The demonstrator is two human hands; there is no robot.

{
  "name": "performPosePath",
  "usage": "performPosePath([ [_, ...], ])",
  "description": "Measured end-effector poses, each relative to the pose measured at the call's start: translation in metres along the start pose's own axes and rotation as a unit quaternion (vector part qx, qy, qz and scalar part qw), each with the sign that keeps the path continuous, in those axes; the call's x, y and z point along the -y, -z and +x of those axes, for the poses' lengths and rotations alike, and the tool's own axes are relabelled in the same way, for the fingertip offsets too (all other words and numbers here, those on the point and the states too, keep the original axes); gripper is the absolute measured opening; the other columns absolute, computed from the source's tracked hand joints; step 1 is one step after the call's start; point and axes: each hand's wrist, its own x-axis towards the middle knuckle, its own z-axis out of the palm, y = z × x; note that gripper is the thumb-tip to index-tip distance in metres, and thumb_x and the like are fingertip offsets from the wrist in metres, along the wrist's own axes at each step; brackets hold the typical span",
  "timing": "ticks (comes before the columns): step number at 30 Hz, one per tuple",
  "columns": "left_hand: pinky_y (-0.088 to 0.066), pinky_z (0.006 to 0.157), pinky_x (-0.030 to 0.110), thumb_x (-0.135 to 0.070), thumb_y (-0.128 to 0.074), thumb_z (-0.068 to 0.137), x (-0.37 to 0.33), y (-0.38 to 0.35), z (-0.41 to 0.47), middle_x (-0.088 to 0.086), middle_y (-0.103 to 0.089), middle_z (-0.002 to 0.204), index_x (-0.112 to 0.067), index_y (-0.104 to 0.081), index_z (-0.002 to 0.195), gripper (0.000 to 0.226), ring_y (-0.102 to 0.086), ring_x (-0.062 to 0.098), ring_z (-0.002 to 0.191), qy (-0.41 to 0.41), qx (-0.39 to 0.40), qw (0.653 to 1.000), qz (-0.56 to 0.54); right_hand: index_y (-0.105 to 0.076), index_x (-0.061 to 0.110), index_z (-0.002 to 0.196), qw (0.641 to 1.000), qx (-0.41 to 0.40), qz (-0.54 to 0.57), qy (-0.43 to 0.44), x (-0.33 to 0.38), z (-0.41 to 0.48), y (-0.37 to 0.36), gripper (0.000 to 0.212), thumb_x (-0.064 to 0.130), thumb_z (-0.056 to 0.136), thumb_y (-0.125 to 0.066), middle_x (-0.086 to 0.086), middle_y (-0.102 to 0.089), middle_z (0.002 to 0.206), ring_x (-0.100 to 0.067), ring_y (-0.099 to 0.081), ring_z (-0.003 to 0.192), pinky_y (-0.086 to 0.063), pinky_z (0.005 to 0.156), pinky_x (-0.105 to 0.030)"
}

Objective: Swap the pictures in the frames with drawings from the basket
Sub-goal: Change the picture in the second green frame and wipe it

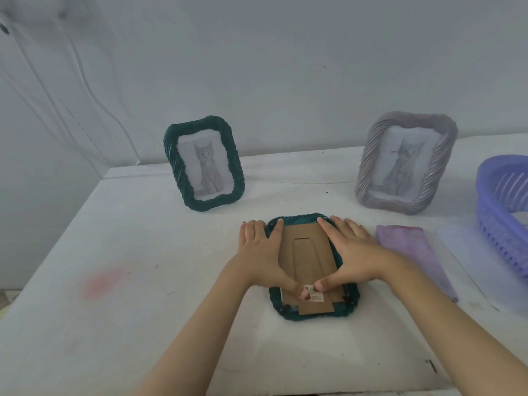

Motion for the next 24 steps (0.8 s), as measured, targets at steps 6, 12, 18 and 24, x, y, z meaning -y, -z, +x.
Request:
performPosePath([
  [6,0.009,0.115,0.047,-0.078,-0.069,0.044,0.004,-0.005,0.003,0.011,0.003,0.15,-0.026,0.018,0.145,0.144,0.013,0.032,0.139,-0.004,-0.012,1.0,-0.018,0.02,0.033,0.143,1.0,-0.009,0.014,-0.004,-0.001,0.002,-0.003,0.134,0.073,0.052,-0.069,0.002,0.024,0.154,-0.023,0.024,0.14,0.011,0.114,-0.046],
  [12,0.011,0.116,0.041,-0.082,-0.048,0.062,0.011,-0.032,-0.028,-0.001,0.01,0.155,-0.034,-0.006,0.146,0.106,0.016,0.013,0.14,-0.088,-0.155,0.98,-0.09,-0.002,0.044,0.144,0.984,-0.141,0.096,0.052,-0.006,-0.027,-0.026,0.105,0.082,0.06,-0.052,0.009,0.011,0.155,-0.015,0.012,0.143,0.0,0.117,-0.036],
  [18,-0.012,0.114,0.022,-0.068,-0.064,0.064,0.019,-0.062,-0.071,-0.032,-0.035,0.139,-0.047,-0.047,0.121,0.063,-0.016,-0.009,0.136,-0.135,-0.223,0.935,-0.242,-0.032,0.056,0.129,0.952,-0.219,0.176,0.12,-0.013,-0.074,-0.068,0.066,0.082,0.069,-0.037,0.03,-0.008,0.15,0.007,0.001,0.14,-0.005,0.115,-0.028],
  [24,-0.013,0.112,0.01,-0.054,-0.066,0.065,0.022,-0.065,-0.078,-0.04,-0.047,0.124,-0.059,-0.06,0.095,0.03,-0.034,-0.013,0.127,-0.114,-0.214,0.927,-0.285,-0.05,0.055,0.115,0.934,-0.258,0.214,0.124,-0.018,-0.084,-0.078,0.047,0.076,0.074,-0.041,0.043,-0.027,0.138,0.014,-0.016,0.135,0.0,0.109,-0.006],
])
